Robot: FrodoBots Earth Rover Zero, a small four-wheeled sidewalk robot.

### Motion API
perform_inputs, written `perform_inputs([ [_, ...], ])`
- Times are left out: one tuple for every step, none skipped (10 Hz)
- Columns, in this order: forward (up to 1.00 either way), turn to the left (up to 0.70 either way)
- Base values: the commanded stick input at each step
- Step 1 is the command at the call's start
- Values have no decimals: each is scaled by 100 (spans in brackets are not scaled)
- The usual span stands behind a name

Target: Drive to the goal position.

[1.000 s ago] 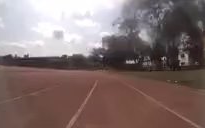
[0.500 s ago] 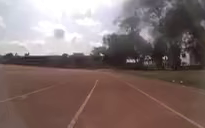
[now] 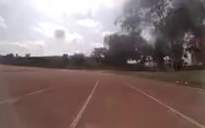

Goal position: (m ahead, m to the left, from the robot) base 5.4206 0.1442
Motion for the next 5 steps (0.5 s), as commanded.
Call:
perform_inputs([
  [70,0],
  [70,0],
  [70,0],
  [70,0],
  [70,0],
])
